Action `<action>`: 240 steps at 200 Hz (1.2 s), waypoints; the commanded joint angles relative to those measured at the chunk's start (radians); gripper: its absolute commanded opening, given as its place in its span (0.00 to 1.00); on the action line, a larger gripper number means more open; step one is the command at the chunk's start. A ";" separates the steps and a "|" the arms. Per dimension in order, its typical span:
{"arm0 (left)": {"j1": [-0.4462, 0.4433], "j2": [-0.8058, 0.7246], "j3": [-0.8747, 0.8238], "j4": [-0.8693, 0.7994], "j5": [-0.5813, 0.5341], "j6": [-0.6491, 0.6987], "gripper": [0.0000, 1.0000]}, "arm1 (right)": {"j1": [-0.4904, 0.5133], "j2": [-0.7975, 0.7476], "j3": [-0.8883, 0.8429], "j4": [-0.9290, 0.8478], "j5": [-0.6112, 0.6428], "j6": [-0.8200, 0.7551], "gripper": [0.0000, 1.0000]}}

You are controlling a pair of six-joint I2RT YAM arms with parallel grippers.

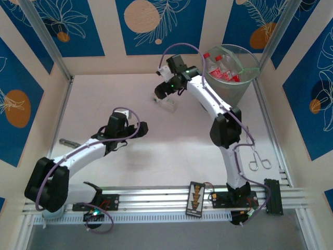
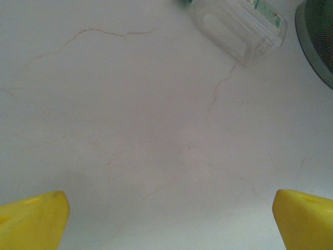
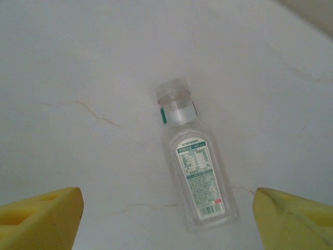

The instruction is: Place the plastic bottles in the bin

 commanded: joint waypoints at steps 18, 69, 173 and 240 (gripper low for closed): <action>0.019 -0.043 -0.006 -0.011 -0.003 0.007 1.00 | -0.018 0.123 0.067 -0.036 0.014 0.012 0.90; 0.020 -0.041 -0.012 0.002 0.008 0.004 1.00 | -0.031 0.175 0.035 -0.017 0.005 0.009 0.91; 0.020 -0.034 -0.014 0.010 0.011 0.001 1.00 | -0.029 0.175 -0.068 0.025 -0.005 0.036 0.80; 0.022 -0.024 -0.003 0.007 0.015 0.003 1.00 | 0.005 0.007 -0.334 0.113 0.095 0.119 0.70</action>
